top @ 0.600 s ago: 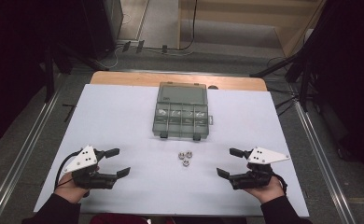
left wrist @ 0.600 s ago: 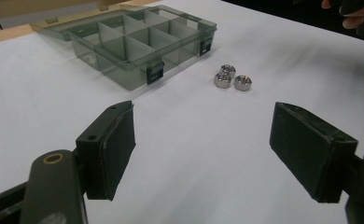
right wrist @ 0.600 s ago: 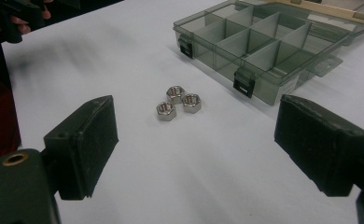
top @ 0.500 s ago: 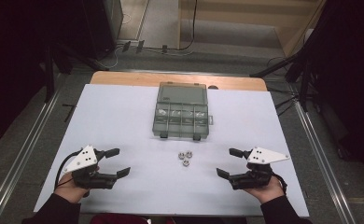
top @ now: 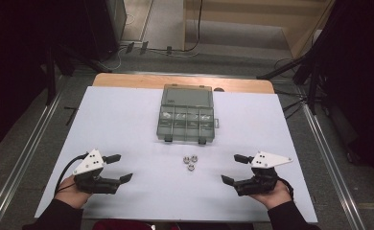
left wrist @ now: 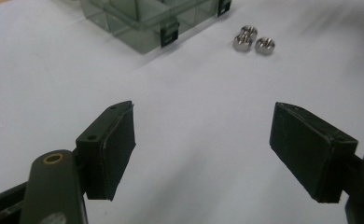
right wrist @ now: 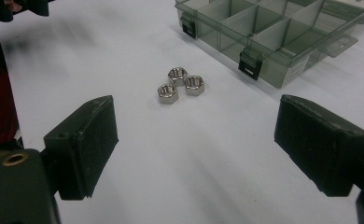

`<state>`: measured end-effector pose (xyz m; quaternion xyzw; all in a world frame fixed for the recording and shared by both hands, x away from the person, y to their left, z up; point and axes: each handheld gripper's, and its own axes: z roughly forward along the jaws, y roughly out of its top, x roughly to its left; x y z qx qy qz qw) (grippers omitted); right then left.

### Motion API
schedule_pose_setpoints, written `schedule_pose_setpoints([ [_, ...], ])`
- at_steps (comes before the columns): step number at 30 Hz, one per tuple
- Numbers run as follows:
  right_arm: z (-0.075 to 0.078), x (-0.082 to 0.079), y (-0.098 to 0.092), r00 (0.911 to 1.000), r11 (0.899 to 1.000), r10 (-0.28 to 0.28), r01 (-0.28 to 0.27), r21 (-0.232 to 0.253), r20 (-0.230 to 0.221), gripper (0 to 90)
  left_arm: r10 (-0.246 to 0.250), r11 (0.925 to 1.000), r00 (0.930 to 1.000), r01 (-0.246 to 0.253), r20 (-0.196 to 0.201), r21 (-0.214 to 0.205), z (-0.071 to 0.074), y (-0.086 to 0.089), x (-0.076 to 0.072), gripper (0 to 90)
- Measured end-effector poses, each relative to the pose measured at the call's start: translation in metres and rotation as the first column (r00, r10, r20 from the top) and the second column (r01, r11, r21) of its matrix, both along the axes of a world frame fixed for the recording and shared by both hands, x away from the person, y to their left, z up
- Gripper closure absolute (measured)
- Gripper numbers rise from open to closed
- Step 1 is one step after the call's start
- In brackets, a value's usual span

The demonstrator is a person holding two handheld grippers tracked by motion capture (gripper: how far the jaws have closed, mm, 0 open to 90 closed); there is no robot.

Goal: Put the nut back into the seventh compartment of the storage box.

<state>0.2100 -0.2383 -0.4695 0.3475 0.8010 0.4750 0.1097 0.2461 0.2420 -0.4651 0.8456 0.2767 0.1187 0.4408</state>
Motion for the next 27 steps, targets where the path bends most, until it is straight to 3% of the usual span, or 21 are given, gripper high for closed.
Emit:
schedule_pose_setpoints([
  [2,-0.0016,0.001,0.0001,0.9999,1.0,0.005,-0.005,0.004,-0.015,14.5,-0.001,1.0,0.9999,0.001,-0.013,0.001,-0.0002,-0.0002,0.0003,22.7],
  [6,-0.0021,0.0015,0.0006,0.9997,1.0,0.012,-0.012,-0.016,-0.021,14.9,0.0,0.9968,0.998,0.005,-0.063,0.079,-0.0006,-0.0012,0.0021,22.7],
  [7,-0.0021,0.0015,0.0006,0.9997,1.0,0.012,-0.012,-0.016,-0.021,14.9,0.0,0.9968,0.998,0.005,-0.063,0.079,-0.0006,-0.0012,0.0021,22.7],
  [8,-0.0028,0.0019,0.0015,0.9995,1.0,0.02,-0.021,-0.022,-0.026,16.4,0.031,0.9913,0.9941,-0.018,-0.104,0.131,-0.0016,-0.0034,0.0046,22.7],
  [10,-0.0035,0.003,0.002,0.9993,0.999,0.029,-0.03,-0.033,-0.025,16.6,0.039,0.9886,0.9932,-0.022,-0.11,0.149,-0.0029,-0.0043,0.0058,22.7],
  [27,-0.0054,0.0084,-0.0003,0.9994,0.999,-0.005,0.003,-0.053,-0.033,20.2,0.009,0.988,0.9963,0.004,-0.086,0.154,-0.0034,-0.0048,0.0054,22.7],
])
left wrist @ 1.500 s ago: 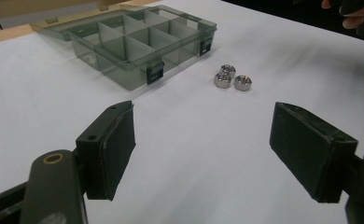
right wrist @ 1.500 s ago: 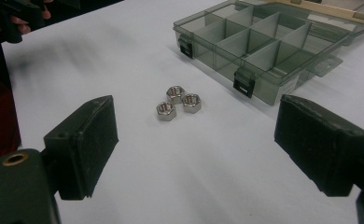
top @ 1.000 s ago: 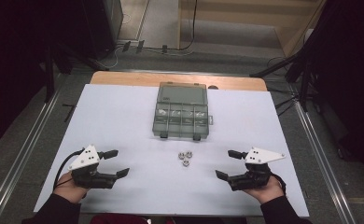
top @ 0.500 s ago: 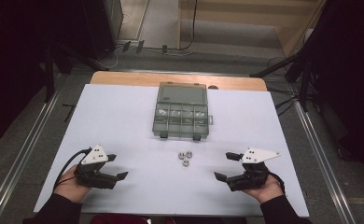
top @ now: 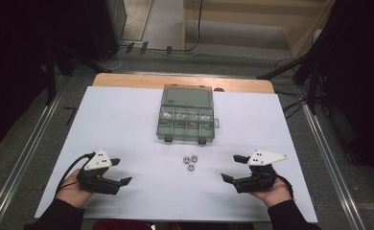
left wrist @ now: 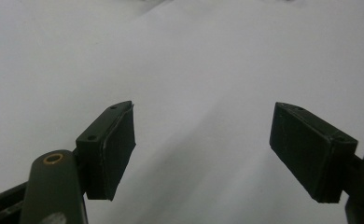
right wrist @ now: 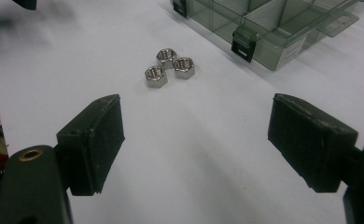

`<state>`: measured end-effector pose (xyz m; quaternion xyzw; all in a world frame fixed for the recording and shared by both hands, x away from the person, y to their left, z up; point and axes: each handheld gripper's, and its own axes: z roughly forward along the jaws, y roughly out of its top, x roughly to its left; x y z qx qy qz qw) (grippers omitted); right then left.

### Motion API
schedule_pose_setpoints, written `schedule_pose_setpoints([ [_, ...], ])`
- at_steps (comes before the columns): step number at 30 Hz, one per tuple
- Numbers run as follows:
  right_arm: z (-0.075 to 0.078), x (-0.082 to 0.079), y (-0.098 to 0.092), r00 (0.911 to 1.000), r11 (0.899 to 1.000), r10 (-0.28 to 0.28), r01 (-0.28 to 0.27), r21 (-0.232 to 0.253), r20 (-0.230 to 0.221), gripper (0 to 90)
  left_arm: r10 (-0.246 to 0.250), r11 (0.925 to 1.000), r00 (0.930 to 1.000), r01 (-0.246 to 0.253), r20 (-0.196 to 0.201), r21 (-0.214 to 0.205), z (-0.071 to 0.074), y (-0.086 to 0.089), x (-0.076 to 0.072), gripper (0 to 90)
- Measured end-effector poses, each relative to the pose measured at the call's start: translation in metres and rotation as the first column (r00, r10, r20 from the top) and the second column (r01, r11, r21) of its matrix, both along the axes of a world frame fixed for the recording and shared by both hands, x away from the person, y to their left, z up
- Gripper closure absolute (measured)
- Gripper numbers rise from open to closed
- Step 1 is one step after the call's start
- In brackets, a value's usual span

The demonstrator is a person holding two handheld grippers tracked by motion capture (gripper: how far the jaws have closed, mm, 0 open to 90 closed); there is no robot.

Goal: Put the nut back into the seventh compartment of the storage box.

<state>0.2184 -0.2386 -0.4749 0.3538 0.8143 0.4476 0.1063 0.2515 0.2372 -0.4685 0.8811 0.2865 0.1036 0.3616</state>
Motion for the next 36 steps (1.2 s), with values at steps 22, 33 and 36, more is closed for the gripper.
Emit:
schedule_pose_setpoints([
  [22,0.004,0.016,0.016,0.9964,0.997,-0.058,0.055,0.051,0.061,21.6,0.0,0.9998,1.0,0.0,-0.008,-0.021,-0.001,0.002,0.0,22.7],
  [33,0.0,0.029,0.038,0.9966,0.997,-0.054,0.05,0.057,0.062,23.2,-0.002,0.9998,0.9999,0.002,-0.01,-0.02,-0.001,0.002,-0.001,22.7],
  [36,-0.001,0.034,0.047,0.9972,0.997,-0.045,0.041,0.062,0.06,23.4,-0.001,0.9998,1.0,0.001,-0.009,-0.02,-0.001,0.003,-0.001,22.7],
])
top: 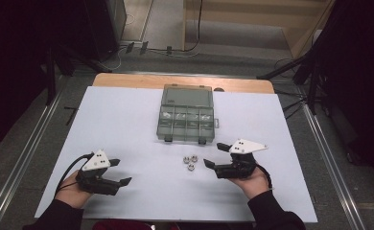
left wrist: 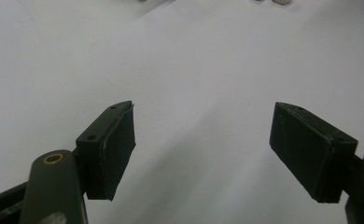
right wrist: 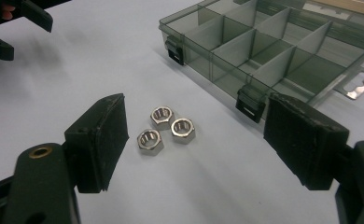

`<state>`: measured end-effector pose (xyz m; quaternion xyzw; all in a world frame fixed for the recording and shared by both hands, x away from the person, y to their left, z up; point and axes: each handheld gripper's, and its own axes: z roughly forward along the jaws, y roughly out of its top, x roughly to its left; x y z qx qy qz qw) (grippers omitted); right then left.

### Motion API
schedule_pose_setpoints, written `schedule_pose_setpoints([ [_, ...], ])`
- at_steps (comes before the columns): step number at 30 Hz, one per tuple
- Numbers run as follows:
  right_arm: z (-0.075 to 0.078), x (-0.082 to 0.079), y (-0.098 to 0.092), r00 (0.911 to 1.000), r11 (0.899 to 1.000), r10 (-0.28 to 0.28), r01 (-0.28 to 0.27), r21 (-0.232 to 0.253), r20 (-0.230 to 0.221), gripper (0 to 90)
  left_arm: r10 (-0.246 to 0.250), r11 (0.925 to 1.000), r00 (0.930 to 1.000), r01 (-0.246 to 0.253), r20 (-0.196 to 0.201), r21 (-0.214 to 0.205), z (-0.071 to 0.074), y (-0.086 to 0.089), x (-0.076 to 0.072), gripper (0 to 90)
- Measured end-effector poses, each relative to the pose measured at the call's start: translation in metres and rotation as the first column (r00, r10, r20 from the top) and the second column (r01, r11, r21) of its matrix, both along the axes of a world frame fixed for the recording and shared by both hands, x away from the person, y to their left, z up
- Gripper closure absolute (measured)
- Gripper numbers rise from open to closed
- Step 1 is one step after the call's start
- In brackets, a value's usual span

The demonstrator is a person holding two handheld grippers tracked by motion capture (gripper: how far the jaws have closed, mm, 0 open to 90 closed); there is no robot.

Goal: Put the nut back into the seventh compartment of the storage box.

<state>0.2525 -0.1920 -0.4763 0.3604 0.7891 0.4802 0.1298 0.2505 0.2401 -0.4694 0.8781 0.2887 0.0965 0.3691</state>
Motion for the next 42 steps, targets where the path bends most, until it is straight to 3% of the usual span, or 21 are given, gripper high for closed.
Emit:
schedule_pose_setpoints([
  [15,-0.002,0.014,0.018,0.9996,1.0,0.029,-0.029,-0.003,0.008,24.9,0.004,1.0,1.0,-0.004,0.0,-0.003,0.0,0.002,-0.002,22.7],
  [28,0.008,0.03,0.03,0.998,0.998,0.061,-0.061,0.023,0.019,27.5,0.007,0.9999,1.0,-0.007,-0.002,-0.007,0.0,0.003,-0.003,22.7],
  [32,0.014,0.034,0.037,0.995,0.993,0.096,-0.097,-0.066,-0.03,26.7,0.007,1.0,1.0,-0.007,-0.001,-0.007,0.0,0.003,-0.003,22.7],
  [34,0.015,0.036,0.038,0.9945,0.992,0.094,-0.098,-0.078,-0.046,26.7,0.007,1.0,1.0,-0.007,-0.002,-0.006,0.0,0.003,-0.003,22.7],
  [35,0.015,0.04,0.04,0.9923,0.99,0.091,-0.1,-0.104,-0.084,26.7,0.009,0.9999,1.0,-0.009,-0.003,-0.004,0.0,0.003,-0.003,22.7],
  [37,0.015,0.042,0.041,0.9914,0.988,0.093,-0.104,-0.117,-0.092,26.7,0.007,1.0,1.0,-0.007,-0.002,-0.004,0.0,0.003,-0.003,22.7],
  [38,0.016,0.044,0.043,0.9896,0.981,0.098,-0.114,-0.155,-0.106,26.6,0.005,1.0,1.0,-0.005,-0.002,-0.003,0.0,0.003,-0.003,22.7],
  [39,0.016,0.044,0.043,0.9896,0.981,0.098,-0.114,-0.155,-0.106,26.6,0.005,1.0,1.0,-0.005,-0.002,-0.003,0.0,0.003,-0.003,22.7],
  [40,0.018,0.047,0.045,0.9876,0.971,0.101,-0.124,-0.202,-0.12,26.6,0.004,1.0,1.0,-0.004,-0.002,-0.004,0.0,0.003,-0.003,22.7],
  [41,0.018,0.047,0.045,0.9876,0.971,0.101,-0.124,-0.202,-0.12,26.6,0.004,1.0,1.0,-0.004,-0.002,-0.004,0.0,0.003,-0.003,22.7],
  [42,0.019,0.049,0.047,0.9852,0.964,0.11,-0.138,-0.228,-0.131,26.9,0.005,1.0,1.0,-0.005,-0.002,-0.003,0.0,0.003,-0.003,22.7],
])
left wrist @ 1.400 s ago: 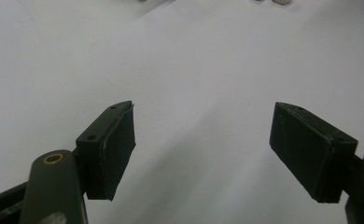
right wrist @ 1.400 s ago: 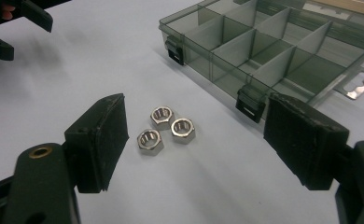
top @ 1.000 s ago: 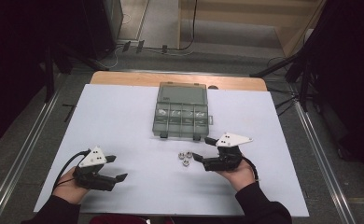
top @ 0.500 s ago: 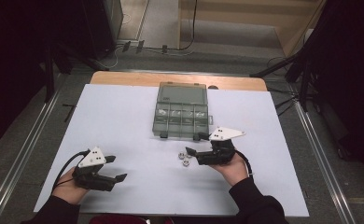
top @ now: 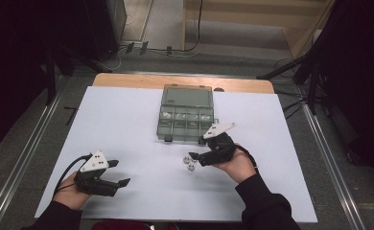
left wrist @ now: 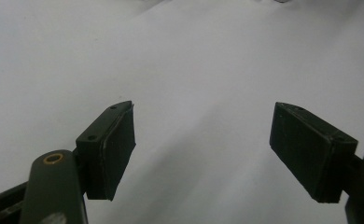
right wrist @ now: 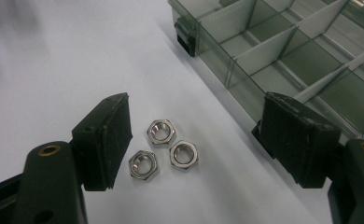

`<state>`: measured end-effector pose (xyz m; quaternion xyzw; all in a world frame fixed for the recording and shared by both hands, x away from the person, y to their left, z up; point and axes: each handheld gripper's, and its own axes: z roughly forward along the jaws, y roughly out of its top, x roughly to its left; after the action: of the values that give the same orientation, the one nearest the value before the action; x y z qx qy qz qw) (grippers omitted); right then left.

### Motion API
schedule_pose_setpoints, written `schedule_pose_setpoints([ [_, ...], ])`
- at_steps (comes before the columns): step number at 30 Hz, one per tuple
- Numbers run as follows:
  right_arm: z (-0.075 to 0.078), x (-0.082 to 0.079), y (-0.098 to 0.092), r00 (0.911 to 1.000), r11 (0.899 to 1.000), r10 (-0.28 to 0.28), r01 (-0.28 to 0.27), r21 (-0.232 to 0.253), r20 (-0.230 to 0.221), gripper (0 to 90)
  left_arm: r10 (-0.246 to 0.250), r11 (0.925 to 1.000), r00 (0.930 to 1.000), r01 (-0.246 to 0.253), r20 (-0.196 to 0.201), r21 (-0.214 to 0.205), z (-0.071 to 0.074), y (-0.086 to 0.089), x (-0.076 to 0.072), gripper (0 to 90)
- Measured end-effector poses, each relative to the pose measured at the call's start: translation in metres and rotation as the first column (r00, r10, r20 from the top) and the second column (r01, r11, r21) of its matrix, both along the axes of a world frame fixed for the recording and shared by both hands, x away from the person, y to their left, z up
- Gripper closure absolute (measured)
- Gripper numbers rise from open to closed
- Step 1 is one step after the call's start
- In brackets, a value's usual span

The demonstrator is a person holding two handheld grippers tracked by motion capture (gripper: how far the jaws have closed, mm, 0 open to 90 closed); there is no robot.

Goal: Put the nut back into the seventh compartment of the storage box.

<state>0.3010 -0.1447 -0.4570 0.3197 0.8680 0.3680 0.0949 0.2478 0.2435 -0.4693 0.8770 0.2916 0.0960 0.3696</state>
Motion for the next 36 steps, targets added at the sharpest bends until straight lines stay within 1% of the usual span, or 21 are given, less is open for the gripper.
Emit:
schedule_pose_setpoints([
  [1,0.0,0.0,0.0,1.0,1.0,0.0,0.0,0.0,0.0,26.9,0.0,1.0,1.0,0.0,0.0,0.0,0.0,0.0,0.0,22.7],
  [2,0.0,0.002,0.004,0.9993,0.999,0.024,-0.024,-0.033,-0.027,27.1,0.0,1.0,1.0,0.0,-0.001,0.001,0.0,0.0,0.0,22.7],
  [3,0.0,0.002,0.004,0.9993,0.999,0.024,-0.024,-0.033,-0.027,27.1,0.0,1.0,1.0,0.0,-0.001,0.001,0.0,0.0,0.0,22.7],
  [4,-0.002,0.004,0.007,0.9975,0.997,0.046,-0.05,-0.066,-0.054,27.8,0.002,1.0,1.0,-0.002,-0.001,0.0,0.0,0.0,0.0,22.7],
  [6,-0.003,0.004,0.009,0.9962,0.994,0.045,-0.052,-0.092,-0.074,28.7,0.002,1.0,1.0,-0.002,-0.001,0.0,0.0,0.0,0.0,22.7],
  [11,-0.006,0.006,0.011,0.994,0.989,0.056,-0.068,-0.128,-0.094,31.6,0.001,1.0,1.0,-0.001,-0.002,-0.001,0.0,0.0,0.0,22.7],
  [13,-0.007,0.008,0.011,0.9919,0.988,0.051,-0.067,-0.142,-0.117,32.0,-0.002,1.0,1.0,0.002,-0.002,0.001,0.0,0.0,0.0,22.7],
  [14,-0.009,0.01,0.011,0.9893,0.982,0.058,-0.081,-0.172,-0.134,32.4,-0.003,1.0,1.0,0.003,-0.003,0.001,0.0,0.0,0.0,22.7],
  [17,-0.011,0.01,0.01,0.9886,0.977,0.06,-0.086,-0.194,-0.139,33.5,-0.003,1.0,1.0,0.003,-0.004,0.001,0.0,0.0,0.0,22.7],
  [18,-0.013,0.01,0.011,0.9886,0.972,0.046,-0.077,-0.224,-0.143,34.9,-0.002,1.0,1.0,0.002,-0.005,0.001,0.0,0.0,0.0,22.7],
  [19,-0.013,0.01,0.011,0.9886,0.972,0.046,-0.077,-0.224,-0.143,34.9,-0.002,1.0,1.0,0.002,-0.004,0.001,0.0,0.0,0.0,22.7],
  [20,-0.015,0.011,0.011,0.987,0.965,0.032,-0.071,-0.251,-0.158,37.0,-0.002,1.0,1.0,0.002,-0.005,0.001,0.0,0.0,0.0,22.7],
  [22,-0.018,0.011,0.011,0.9851,0.957,0.03,-0.077,-0.279,-0.169,39.6,-0.001,1.0,1.0,0.001,-0.005,0.002,0.0,0.0,0.0,22.7],
  [23,-0.018,0.011,0.011,0.9851,0.957,0.03,-0.077,-0.279,-0.169,39.6,-0.001,1.0,1.0,0.001,-0.005,0.002,0.0,0.0,0.0,22.7],
  [25,-0.021,0.011,0.011,0.985,0.951,0.033,-0.083,-0.296,-0.17,39.8,-0.002,1.0,1.0,0.002,-0.004,0.003,0.0,0.0,0.0,22.7],
  [28,-0.023,0.013,0.012,0.9819,0.953,0.029,-0.083,-0.29,-0.187,41.1,-0.005,1.0,1.0,0.005,-0.004,0.004,0.0,0.0,0.0,22.7],
  [30,-0.026,0.014,0.015,0.98,0.95,0.044,-0.101,-0.296,-0.194,45.2,-0.003,1.0,1.0,0.003,-0.004,0.001,0.0,0.0,0.0,22.7],
  [31,-0.027,0.013,0.016,0.9799,0.952,0.036,-0.093,-0.291,-0.196,47.9,-0.003,1.0,1.0,0.003,-0.004,0.003,0.0,0.0,0.0,22.7],
  [33,-0.028,0.015,0.017,0.9805,0.953,0.047,-0.101,-0.284,-0.191,51.8,-0.003,1.0,1.0,0.003,-0.005,0.002,0.0,0.0,0.0,22.7],
  [35,-0.029,0.016,0.019,0.9795,0.951,0.048,-0.105,-0.29,-0.196,56.1,-0.002,1.0,1.0,0.002,-0.004,0.002,0.0,0.0,0.0,22.7],
  [36,-0.029,0.016,0.019,0.9795,0.951,0.048,-0.105,-0.29,-0.196,56.1,-0.002,1.0,1.0,0.002,-0.004,0.002,0.0,0.0,0.0,22.7],
])
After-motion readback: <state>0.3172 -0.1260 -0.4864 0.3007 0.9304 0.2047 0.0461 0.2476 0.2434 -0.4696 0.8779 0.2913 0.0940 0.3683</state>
